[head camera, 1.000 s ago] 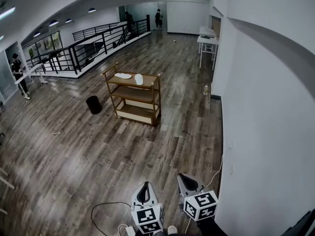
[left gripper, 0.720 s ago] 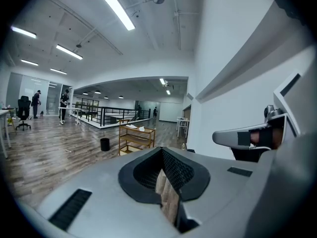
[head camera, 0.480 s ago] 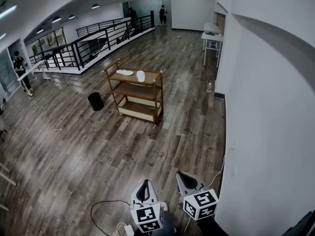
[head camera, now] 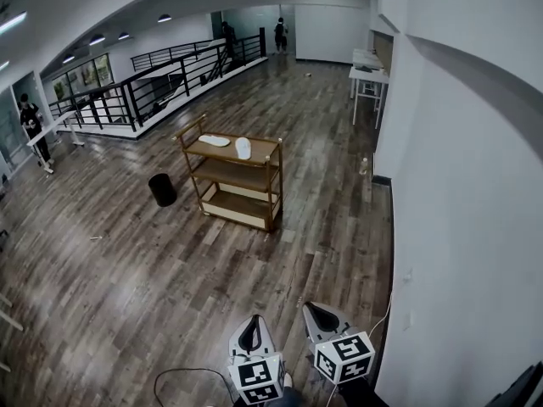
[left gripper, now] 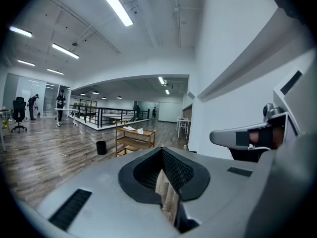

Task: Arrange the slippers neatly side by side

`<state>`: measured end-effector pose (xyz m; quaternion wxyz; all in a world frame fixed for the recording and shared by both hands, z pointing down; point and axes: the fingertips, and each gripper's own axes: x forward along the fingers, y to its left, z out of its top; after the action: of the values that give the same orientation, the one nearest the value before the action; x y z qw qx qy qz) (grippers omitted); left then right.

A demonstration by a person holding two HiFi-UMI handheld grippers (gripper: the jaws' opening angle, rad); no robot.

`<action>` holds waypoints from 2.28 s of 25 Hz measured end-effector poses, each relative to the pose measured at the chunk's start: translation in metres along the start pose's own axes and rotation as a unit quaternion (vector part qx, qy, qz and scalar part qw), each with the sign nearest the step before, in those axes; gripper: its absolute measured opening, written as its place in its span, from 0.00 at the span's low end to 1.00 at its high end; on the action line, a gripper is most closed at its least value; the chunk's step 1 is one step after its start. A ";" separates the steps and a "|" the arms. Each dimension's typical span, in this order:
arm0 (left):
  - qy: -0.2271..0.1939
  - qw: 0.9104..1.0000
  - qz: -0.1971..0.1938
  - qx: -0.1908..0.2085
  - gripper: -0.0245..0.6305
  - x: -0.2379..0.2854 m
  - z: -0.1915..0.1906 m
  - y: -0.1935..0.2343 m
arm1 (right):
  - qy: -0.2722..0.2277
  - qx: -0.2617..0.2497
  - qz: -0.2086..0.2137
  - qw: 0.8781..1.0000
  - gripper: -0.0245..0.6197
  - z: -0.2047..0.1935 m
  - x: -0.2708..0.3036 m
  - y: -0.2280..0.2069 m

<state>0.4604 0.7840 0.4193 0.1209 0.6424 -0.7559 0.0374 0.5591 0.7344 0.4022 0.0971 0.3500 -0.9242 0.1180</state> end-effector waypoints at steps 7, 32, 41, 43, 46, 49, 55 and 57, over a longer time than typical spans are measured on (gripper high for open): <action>0.004 1.000 -0.003 -0.006 0.04 0.065 0.011 0.023 | 0.002 -0.007 0.002 1.000 0.04 0.019 0.065 -0.018; 0.040 0.998 0.022 -0.032 0.04 0.162 0.004 0.063 | 0.036 -0.009 -0.011 0.999 0.04 0.024 0.175 -0.068; 0.014 0.998 0.059 -0.036 0.04 0.258 0.036 0.070 | 0.035 -0.030 0.037 0.998 0.03 0.064 0.259 -0.115; 0.018 0.997 0.064 -0.039 0.04 0.275 0.040 0.072 | 0.036 -0.035 0.046 0.998 0.03 0.073 0.276 -0.124; 0.020 0.996 0.079 -0.041 0.04 0.300 0.048 0.073 | 0.035 -0.039 0.059 0.997 0.03 0.086 0.299 -0.140; 0.013 0.994 0.097 -0.046 0.04 0.322 0.060 0.073 | 0.033 -0.043 0.074 0.996 0.03 0.097 0.318 -0.154; 0.008 0.992 0.107 -0.061 0.04 0.352 0.064 0.067 | 0.032 -0.047 0.083 0.995 0.03 0.106 0.340 -0.174; 0.007 0.992 0.112 -0.064 0.04 0.357 0.066 0.070 | 0.034 -0.047 0.087 0.995 0.03 0.107 0.347 -0.175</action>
<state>0.3309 0.4391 0.4451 0.1621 0.5444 -0.8230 0.0067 0.4103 0.3597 0.4175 0.1339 0.2594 -0.9518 0.0943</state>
